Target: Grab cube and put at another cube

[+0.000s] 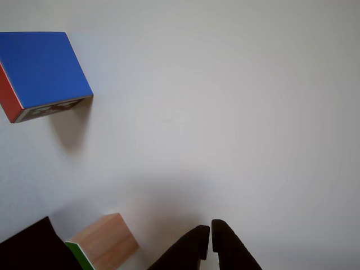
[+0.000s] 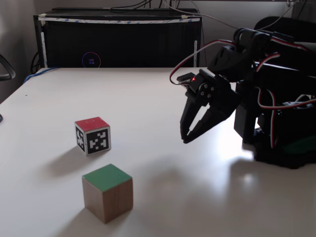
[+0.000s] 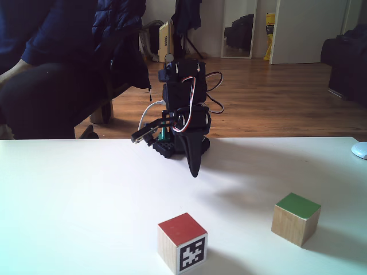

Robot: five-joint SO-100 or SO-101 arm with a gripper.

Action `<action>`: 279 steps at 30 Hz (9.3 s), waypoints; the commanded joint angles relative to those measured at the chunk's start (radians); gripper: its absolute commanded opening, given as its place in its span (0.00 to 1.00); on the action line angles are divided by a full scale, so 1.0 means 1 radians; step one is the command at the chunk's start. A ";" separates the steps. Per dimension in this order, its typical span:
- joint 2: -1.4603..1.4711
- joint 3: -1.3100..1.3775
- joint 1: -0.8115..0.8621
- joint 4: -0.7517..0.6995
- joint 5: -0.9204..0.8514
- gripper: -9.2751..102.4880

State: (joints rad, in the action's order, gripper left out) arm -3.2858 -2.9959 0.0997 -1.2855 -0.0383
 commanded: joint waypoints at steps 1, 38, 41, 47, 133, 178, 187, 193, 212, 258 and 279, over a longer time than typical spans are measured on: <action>-0.003 0.028 0.092 -0.005 0.057 0.08; 0.239 0.322 -0.126 0.117 -0.137 0.16; 0.558 0.529 -0.161 0.104 -0.137 0.22; 1.002 0.887 -0.183 0.037 -0.219 0.32; 2.652 2.549 -0.405 -0.522 -0.244 0.24; 1.879 2.002 0.130 -0.522 -0.098 0.22; 1.996 2.077 0.156 -0.522 -0.080 0.22; 2.077 2.163 0.152 -0.522 -0.054 0.22; 2.287 2.306 0.176 -0.522 -0.026 0.23; 2.385 2.350 0.124 -0.522 0.032 0.44; 2.011 2.161 0.092 -0.522 0.057 0.48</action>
State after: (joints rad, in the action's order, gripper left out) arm -1.1167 -0.7977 0.2086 -1.8070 0.0169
